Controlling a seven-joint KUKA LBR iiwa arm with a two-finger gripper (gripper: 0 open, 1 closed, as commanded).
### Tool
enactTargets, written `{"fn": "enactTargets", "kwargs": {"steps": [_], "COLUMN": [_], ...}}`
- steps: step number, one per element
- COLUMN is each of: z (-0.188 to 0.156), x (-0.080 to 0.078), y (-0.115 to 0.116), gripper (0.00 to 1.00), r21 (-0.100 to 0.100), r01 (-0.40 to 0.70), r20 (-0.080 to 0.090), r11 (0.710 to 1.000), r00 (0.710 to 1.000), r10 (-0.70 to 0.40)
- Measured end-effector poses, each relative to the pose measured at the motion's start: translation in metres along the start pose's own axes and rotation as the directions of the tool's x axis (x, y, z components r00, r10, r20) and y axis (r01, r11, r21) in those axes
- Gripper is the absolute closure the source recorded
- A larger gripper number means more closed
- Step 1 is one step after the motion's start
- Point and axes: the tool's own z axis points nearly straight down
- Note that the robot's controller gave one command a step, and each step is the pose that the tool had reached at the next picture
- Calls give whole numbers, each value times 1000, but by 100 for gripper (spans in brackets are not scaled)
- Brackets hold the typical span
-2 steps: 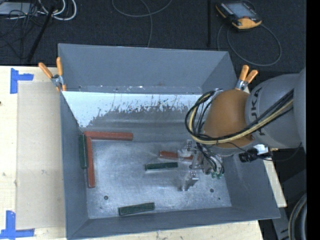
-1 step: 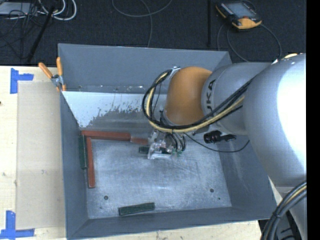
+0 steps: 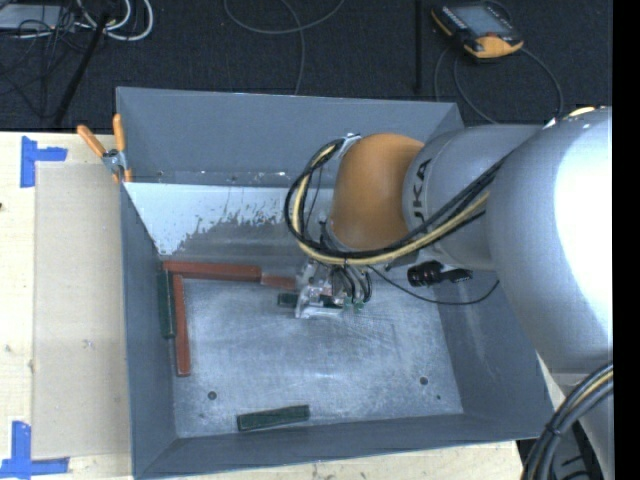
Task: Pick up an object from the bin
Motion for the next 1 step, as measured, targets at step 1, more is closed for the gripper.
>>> {"fn": "enactTargets", "kwargs": {"steps": [1], "z": [-127], "x": [-11], "y": [-5], "gripper": [100], "r21": [2], "r01": [68], "r20": [-32], "r11": [998], "r00": [997], "r10": [-68]}}
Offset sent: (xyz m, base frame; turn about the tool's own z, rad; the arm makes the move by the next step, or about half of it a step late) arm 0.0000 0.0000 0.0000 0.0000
